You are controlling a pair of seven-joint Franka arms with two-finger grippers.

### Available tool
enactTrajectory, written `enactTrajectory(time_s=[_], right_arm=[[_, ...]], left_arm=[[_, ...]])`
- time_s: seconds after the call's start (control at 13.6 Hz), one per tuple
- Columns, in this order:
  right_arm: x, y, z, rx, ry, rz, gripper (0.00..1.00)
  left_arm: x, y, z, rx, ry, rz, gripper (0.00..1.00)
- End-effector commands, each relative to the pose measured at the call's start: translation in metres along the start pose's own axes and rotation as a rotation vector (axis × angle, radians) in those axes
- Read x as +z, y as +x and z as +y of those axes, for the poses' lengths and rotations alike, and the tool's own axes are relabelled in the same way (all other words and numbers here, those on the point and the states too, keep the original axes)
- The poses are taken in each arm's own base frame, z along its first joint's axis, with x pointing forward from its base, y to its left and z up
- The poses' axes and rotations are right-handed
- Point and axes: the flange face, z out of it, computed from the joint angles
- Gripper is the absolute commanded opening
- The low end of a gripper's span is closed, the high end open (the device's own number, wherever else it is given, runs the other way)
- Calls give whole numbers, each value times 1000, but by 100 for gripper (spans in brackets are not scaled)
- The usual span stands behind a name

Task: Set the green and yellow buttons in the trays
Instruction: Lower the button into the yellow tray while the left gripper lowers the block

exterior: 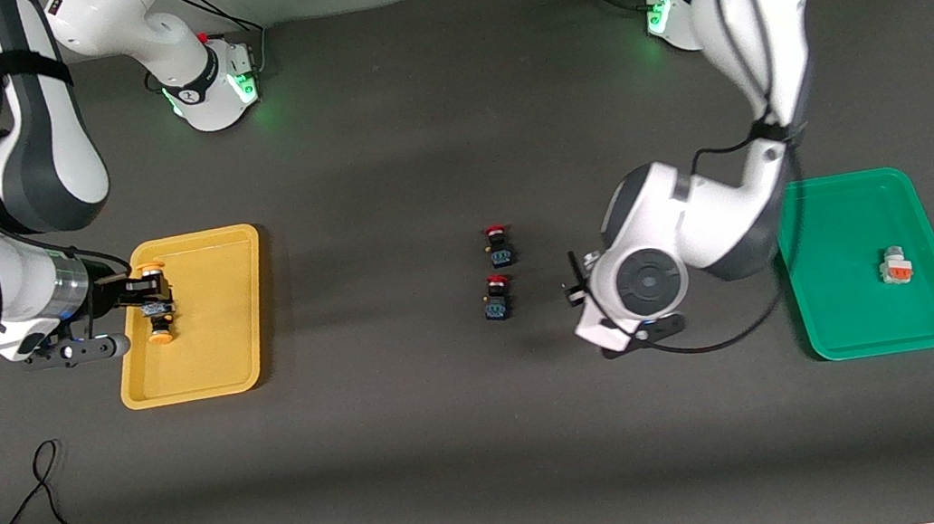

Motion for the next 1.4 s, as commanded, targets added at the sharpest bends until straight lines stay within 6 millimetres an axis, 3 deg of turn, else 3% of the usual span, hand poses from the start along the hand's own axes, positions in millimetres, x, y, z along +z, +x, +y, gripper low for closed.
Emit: enactTrajectory(time_s=[0.0,0.22,0.37,0.52,0.59,0.66,0.74,0.81,1.03,1.11,1.33], right_arm=[[70,-13,12,5,-37,63,18],[120,-7,8,16,-75,93,18],[153,-1,3,-5,-36,94,18],[169,0,6,-13,-16,86,18],[169,1,6,-16,-19,86,26],[170,1,5,-15,-17,85,46],[169,1,5,-16,-17,85,87],[165,2,3,-15,-11,92,100],[130,15,-18,-58,35,24,100],[107,22,-16,-75,10,5,100],[27,33,-39,-116,-42,-69,100]], left_arm=[[-61,14,-62,45,18,-40,0],[-99,34,-146,95,-8,-45,0],[-104,52,-191,166,24,-30,0],[-97,72,-231,212,57,-28,0],[-90,82,-248,244,63,-31,0],[-83,89,-263,266,63,-37,0],[-74,97,-275,272,62,-36,0],[-64,103,-282,282,76,-33,0],[-12,125,-312,300,105,-24,0],[4,131,-321,318,97,-17,0],[49,140,-333,322,74,22,0]])
